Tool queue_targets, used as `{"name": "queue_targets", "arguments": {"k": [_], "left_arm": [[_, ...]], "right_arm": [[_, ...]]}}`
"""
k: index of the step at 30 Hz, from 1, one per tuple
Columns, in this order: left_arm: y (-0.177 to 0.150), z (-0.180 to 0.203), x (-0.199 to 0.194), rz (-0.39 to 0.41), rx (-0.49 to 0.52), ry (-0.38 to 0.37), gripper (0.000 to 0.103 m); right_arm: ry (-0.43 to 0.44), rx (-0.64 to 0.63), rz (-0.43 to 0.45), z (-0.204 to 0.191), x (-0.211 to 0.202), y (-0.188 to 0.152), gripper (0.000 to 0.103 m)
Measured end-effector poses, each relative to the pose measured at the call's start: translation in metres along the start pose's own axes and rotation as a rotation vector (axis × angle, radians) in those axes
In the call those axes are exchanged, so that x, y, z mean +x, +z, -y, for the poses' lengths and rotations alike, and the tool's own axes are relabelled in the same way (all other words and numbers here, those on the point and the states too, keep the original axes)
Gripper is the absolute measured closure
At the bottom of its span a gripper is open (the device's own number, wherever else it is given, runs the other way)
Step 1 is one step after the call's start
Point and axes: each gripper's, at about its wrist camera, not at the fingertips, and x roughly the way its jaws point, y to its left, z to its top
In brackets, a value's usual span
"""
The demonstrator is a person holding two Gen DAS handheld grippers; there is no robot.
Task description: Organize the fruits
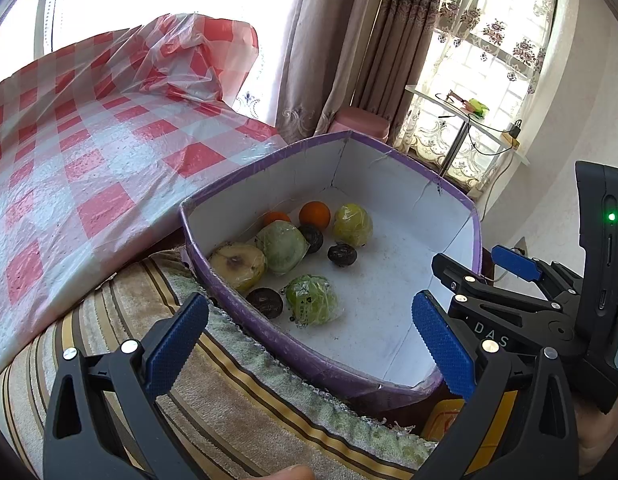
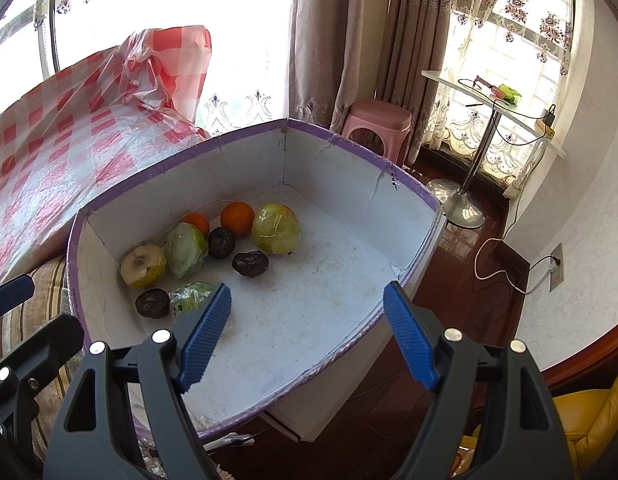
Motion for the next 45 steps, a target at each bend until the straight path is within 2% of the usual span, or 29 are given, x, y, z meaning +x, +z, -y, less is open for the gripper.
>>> {"name": "queue_targets", "arguments": {"k": [8, 11, 13, 16, 20, 22, 25, 29, 30, 32, 34, 37, 39, 41, 42, 45], "left_arm": [[0.002, 0.004, 0.007, -0.007, 0.008, -0.004, 0.004], [0.005, 0.006, 0.011, -0.016, -0.002, -0.053, 0.004], [0.009, 0.006, 0.016, -0.032, -0.018, -0.060, 0.004], [0.009, 0.003, 0.013, -0.039, -0.034, -0.084, 0.004], [0.009, -0.016, -0.010, -0.014, -0.102, -0.054, 0.004], [0.006, -0.032, -0.031, 0.006, -0.137, 0.007, 0.004], [-0.009, -0.069, -0.076, 0.073, -0.212, 0.152, 0.004], [-0.052, -0.135, -0.141, 0.126, -0.354, 0.411, 0.004], [-0.065, -0.153, -0.155, 0.113, -0.399, 0.470, 0.004], [-0.091, -0.184, -0.181, 0.077, -0.489, 0.541, 0.004], [-0.115, -0.208, -0.201, 0.059, -0.552, 0.591, 0.004], [-0.143, -0.231, -0.219, 0.044, -0.605, 0.655, 0.004], [-0.155, -0.241, -0.227, 0.048, -0.627, 0.660, 0.004], [-0.160, -0.247, -0.229, 0.047, -0.625, 0.658, 0.004], [-0.161, -0.250, -0.228, 0.047, -0.620, 0.660, 0.004], [-0.159, -0.256, -0.209, 0.007, -0.617, 0.629, 0.004]], "right_arm": [[0.001, 0.010, -0.008, 0.002, 0.003, -0.002, 0.025], [-0.003, 0.024, -0.017, 0.006, 0.006, -0.004, 0.025], [0.000, 0.042, -0.028, 0.009, 0.009, -0.004, 0.025], [-0.005, 0.046, -0.026, 0.009, 0.009, -0.004, 0.025], [0.053, 0.007, -0.007, -0.007, 0.000, 0.003, 0.023], [0.107, -0.025, 0.009, -0.023, -0.007, 0.006, 0.017], [0.234, -0.137, 0.007, -0.067, -0.020, 0.010, 0.009], [0.440, -0.300, 0.004, -0.147, -0.044, 0.006, 0.002], [0.493, -0.333, -0.008, -0.168, -0.051, 0.003, 0.002], [0.567, -0.398, -0.007, -0.210, -0.066, -0.003, 0.002], [0.594, -0.471, 0.007, -0.249, -0.077, -0.011, 0.002], [0.637, -0.555, -0.032, -0.296, -0.085, -0.025, 0.002], [0.658, -0.581, -0.067, -0.318, -0.086, -0.033, 0.002], [0.636, -0.625, -0.119, -0.334, -0.075, -0.043, 0.002], [0.639, -0.628, -0.152, -0.338, -0.066, -0.047, 0.001], [0.673, -0.591, -0.167, -0.335, -0.057, -0.047, 0.001]]}}
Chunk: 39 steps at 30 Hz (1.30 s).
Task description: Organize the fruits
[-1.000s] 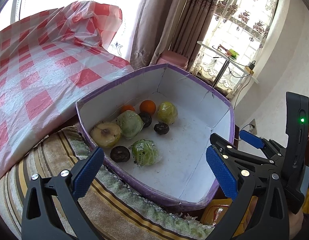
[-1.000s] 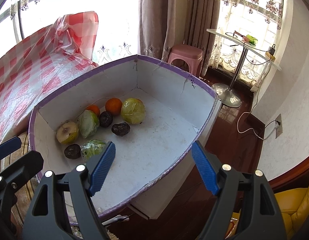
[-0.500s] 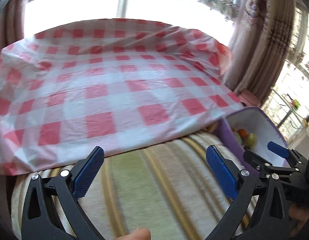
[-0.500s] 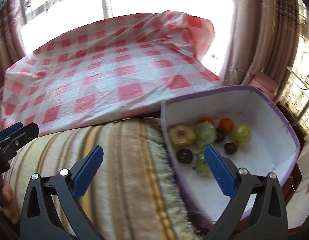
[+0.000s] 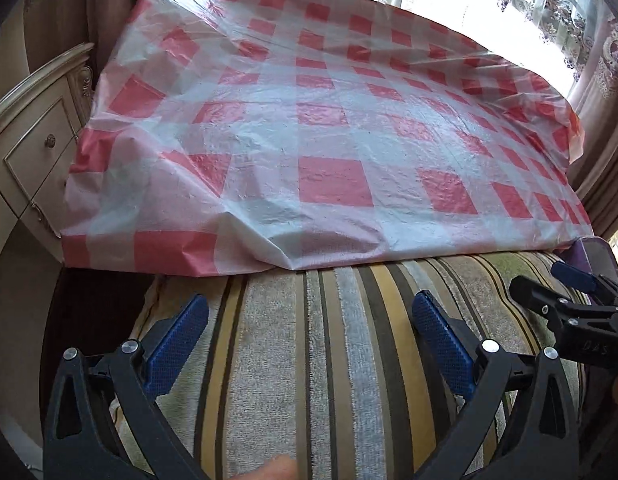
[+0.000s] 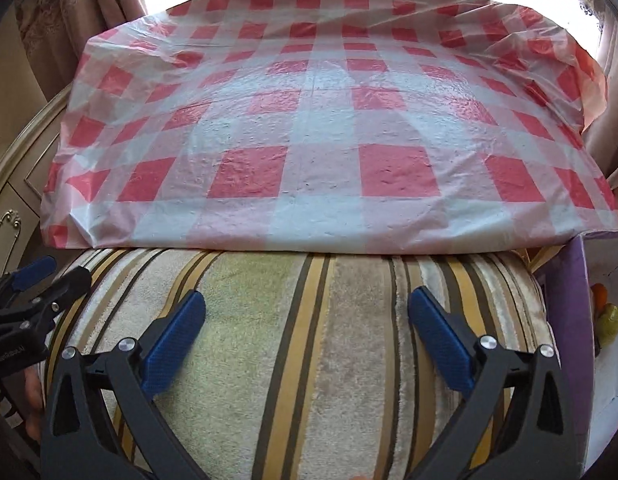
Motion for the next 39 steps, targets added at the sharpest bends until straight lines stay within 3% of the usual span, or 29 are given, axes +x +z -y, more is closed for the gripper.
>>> {"name": "queue_targets", "arguments": {"k": [5, 24, 39], "left_arm": [[0.000, 0.003, 0.006, 0.001, -0.002, -0.030, 0.004], [-0.001, 0.010, 0.002, 0.012, 0.022, -0.008, 0.004], [0.000, 0.013, 0.003, 0.003, 0.023, -0.039, 0.004]], "right_arm": [[-0.004, 0.000, 0.009, 0.002, -0.003, -0.002, 0.001], [0.021, 0.013, -0.001, 0.008, -0.003, -0.001, 0.001], [0.020, 0.009, -0.001, 0.007, -0.002, 0.000, 0.001]]}}
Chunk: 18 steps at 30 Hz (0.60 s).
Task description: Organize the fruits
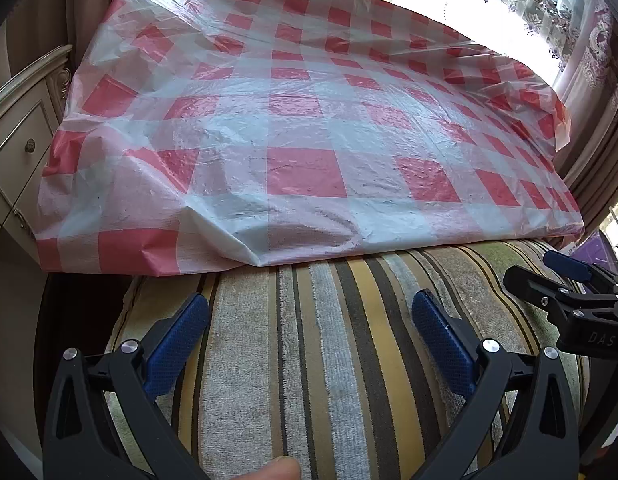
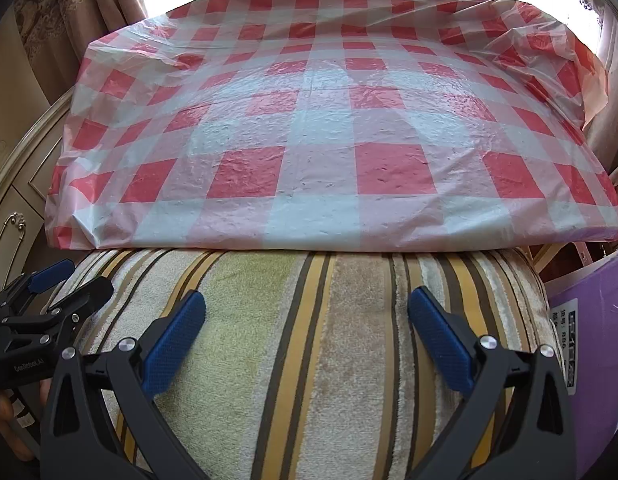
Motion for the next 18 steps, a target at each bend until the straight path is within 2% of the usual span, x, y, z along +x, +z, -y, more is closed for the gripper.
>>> {"name": "queue_targets", "arguments": {"k": [18], "left_arm": [[0.0005, 0.0011, -0.0001, 0.000, 0.008, -0.003, 0.004]], "right_arm": [[0.003, 0.006, 0.002, 0.0026, -0.0009, -0.0015, 0.001]]}}
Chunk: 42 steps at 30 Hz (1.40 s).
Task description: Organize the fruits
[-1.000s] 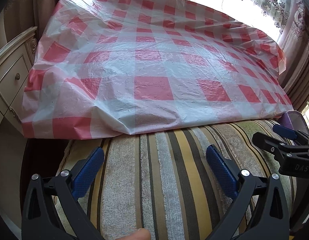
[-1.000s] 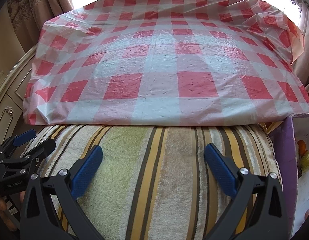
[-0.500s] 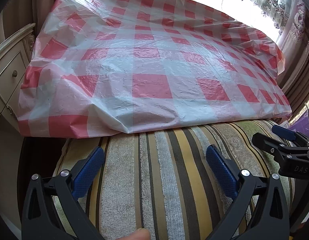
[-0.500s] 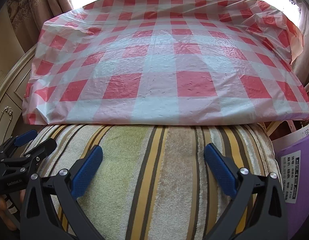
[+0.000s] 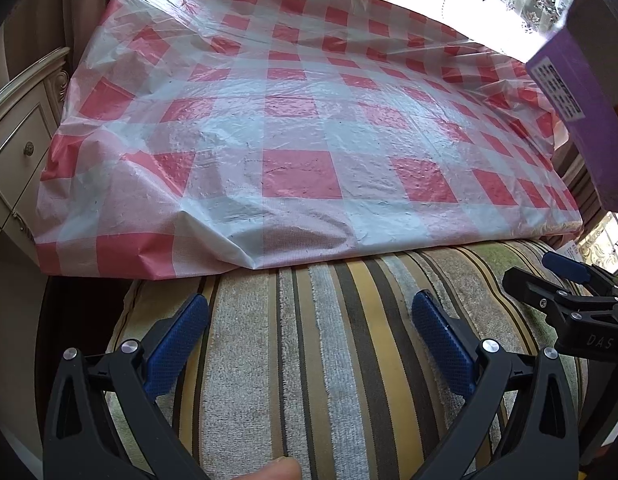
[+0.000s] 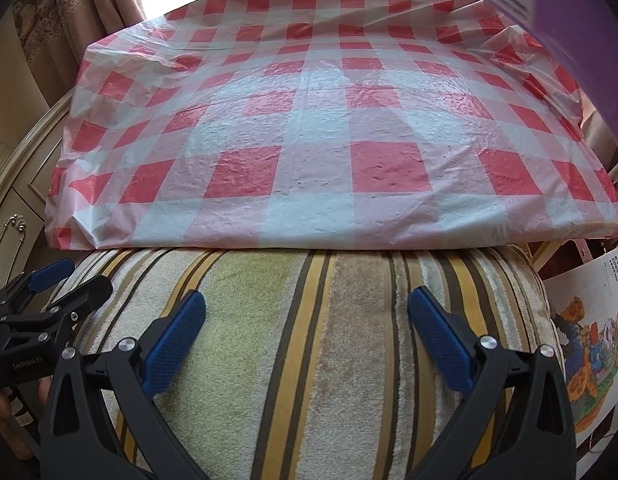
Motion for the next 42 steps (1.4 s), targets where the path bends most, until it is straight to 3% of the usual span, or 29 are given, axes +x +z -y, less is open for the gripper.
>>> {"name": "queue_targets", "arguments": {"k": [15, 42], "left_arm": [[0.006, -0.006, 0.006, 0.002, -0.015, -0.061, 0.004], [0.015, 0.000, 0.021, -0.010, 0.011, -0.084, 0.004]], "right_arm": [[-0.016, -0.001, 0.001, -0.005, -0.001, -0.001, 0.001], [0.006, 0.019, -0.015, 0.007, 0.005, 0.003, 0.001]]}}
